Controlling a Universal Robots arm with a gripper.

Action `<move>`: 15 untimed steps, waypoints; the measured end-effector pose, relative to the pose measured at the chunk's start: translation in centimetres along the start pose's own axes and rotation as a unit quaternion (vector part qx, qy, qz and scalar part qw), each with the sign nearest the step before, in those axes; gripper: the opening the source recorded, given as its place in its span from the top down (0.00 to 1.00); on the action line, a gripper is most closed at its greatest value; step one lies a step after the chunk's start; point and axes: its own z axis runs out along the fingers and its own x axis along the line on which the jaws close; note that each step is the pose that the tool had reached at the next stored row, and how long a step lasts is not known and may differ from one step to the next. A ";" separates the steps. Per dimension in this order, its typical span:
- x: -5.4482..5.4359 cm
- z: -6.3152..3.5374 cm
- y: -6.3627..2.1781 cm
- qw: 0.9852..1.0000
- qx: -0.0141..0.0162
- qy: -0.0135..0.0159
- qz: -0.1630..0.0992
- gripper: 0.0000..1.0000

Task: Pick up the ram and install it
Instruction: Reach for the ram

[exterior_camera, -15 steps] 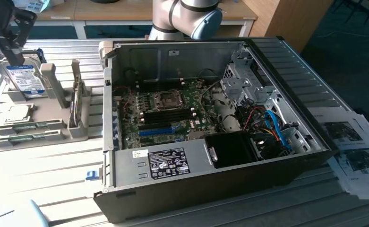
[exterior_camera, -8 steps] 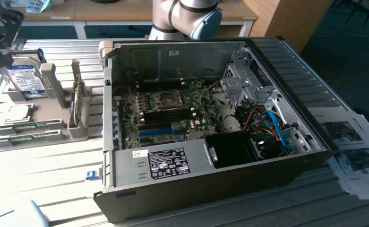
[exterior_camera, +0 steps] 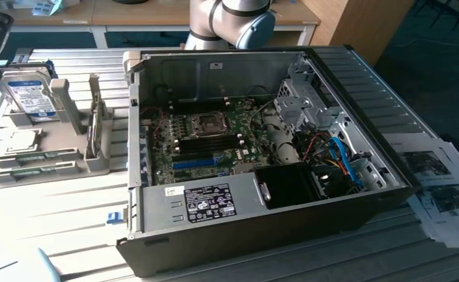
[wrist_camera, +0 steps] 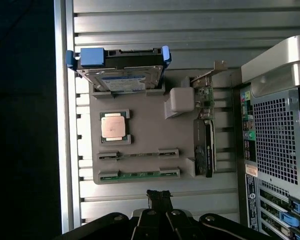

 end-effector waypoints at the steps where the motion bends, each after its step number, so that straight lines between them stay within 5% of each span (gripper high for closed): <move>1: 0.1 -0.01 -0.01 1.000 0.000 0.000 0.000 0.90; 8: 0.1 0.00 0.09 1.000 0.000 0.000 0.000 0.90; 15: 0.2 0.10 1.32 1.000 0.000 0.000 0.000 0.90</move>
